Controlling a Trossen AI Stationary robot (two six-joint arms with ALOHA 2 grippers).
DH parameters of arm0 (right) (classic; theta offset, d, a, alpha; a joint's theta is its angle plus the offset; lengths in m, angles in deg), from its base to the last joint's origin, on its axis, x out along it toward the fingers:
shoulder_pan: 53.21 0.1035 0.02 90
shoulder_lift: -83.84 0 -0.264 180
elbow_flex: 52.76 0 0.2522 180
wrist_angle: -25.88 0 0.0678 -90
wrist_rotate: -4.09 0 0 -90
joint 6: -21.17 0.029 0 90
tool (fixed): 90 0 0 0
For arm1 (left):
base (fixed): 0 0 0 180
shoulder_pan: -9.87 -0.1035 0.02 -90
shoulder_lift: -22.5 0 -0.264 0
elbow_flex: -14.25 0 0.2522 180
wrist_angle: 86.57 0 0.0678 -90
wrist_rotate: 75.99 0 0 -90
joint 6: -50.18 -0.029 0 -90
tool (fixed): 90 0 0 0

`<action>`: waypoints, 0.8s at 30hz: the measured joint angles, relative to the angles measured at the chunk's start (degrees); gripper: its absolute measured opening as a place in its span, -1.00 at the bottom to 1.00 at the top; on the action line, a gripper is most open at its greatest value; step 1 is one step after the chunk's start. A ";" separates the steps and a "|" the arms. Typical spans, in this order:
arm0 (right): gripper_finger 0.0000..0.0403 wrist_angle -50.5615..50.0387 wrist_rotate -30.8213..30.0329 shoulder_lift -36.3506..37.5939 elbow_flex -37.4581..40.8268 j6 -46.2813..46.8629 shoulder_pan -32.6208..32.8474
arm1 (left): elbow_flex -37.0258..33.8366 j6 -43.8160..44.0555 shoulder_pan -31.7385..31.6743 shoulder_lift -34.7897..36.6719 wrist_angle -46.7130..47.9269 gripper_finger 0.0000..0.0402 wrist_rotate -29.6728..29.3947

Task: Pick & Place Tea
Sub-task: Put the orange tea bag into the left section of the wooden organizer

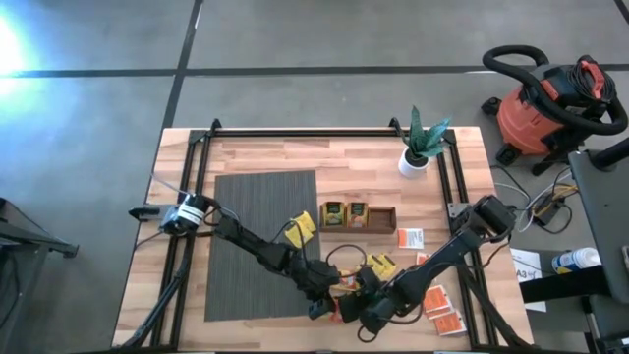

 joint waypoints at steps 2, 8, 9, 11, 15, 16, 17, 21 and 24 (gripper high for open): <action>-0.34 0.13 0.69 -0.61 0.08 -1.09 -0.22 | -0.02 -0.32 -0.02 0.00 0.39 -0.69 -0.33; -0.33 1.45 4.22 -1.65 -0.03 -1.87 -0.44 | 0.00 -1.36 0.03 0.08 2.94 -0.69 -0.16; -0.32 1.28 4.20 -1.60 -0.01 -2.02 -0.44 | 0.00 -1.38 0.13 0.13 3.42 -0.69 0.22; -0.30 0.83 4.37 -1.35 -0.01 -2.68 -0.27 | 0.04 -1.81 0.42 0.21 5.01 -0.69 0.34; -0.26 -1.52 4.43 -1.09 -0.03 -2.26 -0.13 | 0.02 -2.12 0.71 0.40 6.52 -0.69 0.38; -0.25 -1.79 4.40 -0.98 -0.03 -2.07 -0.11 | 0.02 -1.98 0.71 0.57 6.58 -0.69 0.38; -0.24 -2.07 4.43 -0.73 -0.01 -2.07 -0.12 | 0.02 -1.74 0.71 0.71 6.85 -0.69 0.35; -0.21 -2.89 3.82 0.25 0.01 -2.65 -0.10 | 0.51 -1.06 0.69 1.33 7.54 -0.69 -0.52; -0.18 -3.02 2.38 0.93 0.01 -2.47 -0.04 | 1.97 -1.33 0.62 1.33 7.14 -0.69 -2.32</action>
